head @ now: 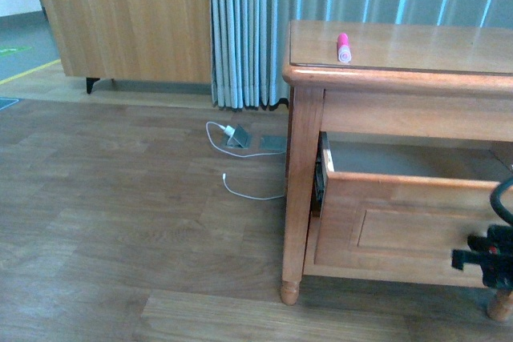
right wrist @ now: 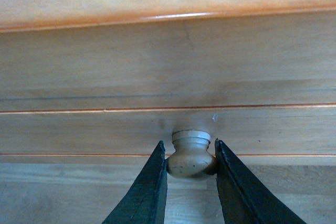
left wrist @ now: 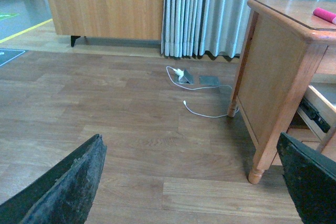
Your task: Place pink marker in drawer with both arms
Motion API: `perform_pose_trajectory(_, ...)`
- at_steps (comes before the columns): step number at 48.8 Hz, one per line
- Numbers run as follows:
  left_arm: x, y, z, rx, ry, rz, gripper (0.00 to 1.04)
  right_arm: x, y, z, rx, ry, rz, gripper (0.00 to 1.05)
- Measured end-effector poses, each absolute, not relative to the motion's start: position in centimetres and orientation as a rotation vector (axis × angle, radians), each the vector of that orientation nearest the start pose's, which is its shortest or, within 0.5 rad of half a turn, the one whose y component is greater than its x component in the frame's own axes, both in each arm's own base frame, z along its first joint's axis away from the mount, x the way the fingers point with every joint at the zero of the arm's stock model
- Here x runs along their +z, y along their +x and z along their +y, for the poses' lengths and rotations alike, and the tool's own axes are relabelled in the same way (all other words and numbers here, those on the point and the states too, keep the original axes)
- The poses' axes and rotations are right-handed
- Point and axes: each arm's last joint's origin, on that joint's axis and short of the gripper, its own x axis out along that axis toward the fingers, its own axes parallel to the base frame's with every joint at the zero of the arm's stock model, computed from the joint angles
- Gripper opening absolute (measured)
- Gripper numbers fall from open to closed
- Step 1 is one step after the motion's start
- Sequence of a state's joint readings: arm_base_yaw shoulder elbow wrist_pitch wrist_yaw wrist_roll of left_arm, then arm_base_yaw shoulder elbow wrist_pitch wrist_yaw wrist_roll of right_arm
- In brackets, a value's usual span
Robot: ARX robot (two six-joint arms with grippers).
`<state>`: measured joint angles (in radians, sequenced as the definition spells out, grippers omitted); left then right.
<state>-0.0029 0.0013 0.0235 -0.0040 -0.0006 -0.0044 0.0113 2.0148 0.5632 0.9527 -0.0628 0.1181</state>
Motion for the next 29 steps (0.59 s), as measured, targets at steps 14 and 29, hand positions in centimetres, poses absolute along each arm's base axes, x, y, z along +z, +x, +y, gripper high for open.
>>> perform_pose_trajectory(14,17.1,9.6,0.0,-0.002,-0.004,-0.018,0.99,5.8,24.8,-0.7,0.082,0.156,0.547,0.21)
perform_pose_trajectory(29,17.1,9.6,0.0,-0.002,-0.004,-0.018,0.99,7.2,21.9,-1.6,0.107,0.186,0.599,0.62)
